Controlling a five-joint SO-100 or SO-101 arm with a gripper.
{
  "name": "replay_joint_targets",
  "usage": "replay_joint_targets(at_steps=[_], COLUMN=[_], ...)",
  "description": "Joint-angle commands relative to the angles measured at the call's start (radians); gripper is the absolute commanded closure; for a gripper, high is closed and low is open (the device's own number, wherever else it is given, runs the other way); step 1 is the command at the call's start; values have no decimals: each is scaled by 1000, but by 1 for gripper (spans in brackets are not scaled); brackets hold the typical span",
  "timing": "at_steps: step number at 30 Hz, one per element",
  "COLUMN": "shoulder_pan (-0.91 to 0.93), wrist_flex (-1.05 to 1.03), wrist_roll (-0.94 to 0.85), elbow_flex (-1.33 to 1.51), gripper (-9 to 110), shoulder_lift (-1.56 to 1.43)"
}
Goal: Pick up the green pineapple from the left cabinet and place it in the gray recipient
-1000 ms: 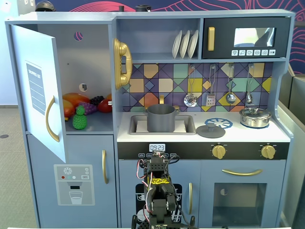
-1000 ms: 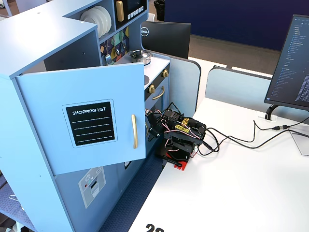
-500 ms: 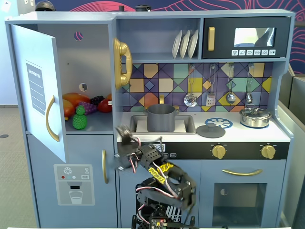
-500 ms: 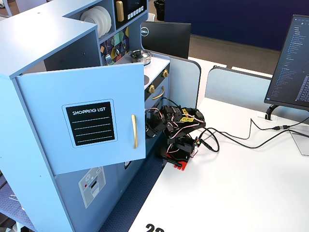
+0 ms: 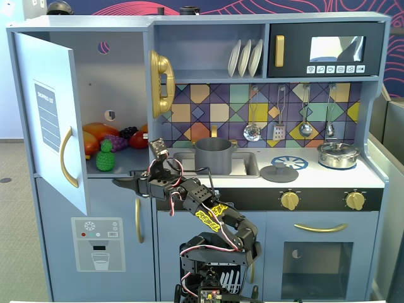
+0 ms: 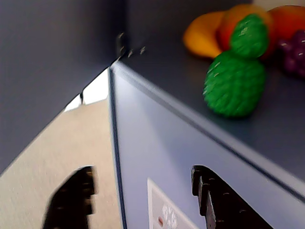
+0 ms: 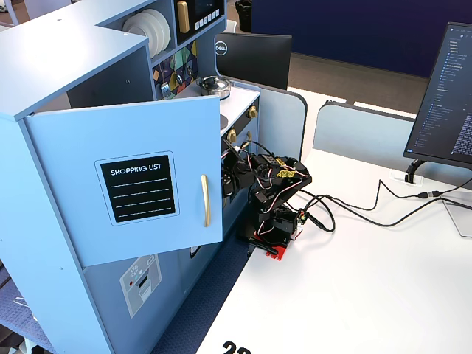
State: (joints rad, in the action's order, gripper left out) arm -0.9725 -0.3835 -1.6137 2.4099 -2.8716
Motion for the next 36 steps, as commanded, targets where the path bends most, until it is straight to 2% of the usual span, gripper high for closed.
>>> replay_joint_targets(at_steps=[1, 4, 7, 16, 23, 36], shoulder_pan=[55, 101, 112, 115, 118, 164], wrist_flex=[120, 253, 295, 403, 583, 661], wrist_roll=[80, 117, 114, 74, 48, 8], elbow_flex=[-57, -31, -35, -46, -63, -196], gripper=[74, 68, 65, 67, 68, 60], shoulder_lift=[40, 97, 141, 258, 417, 626])
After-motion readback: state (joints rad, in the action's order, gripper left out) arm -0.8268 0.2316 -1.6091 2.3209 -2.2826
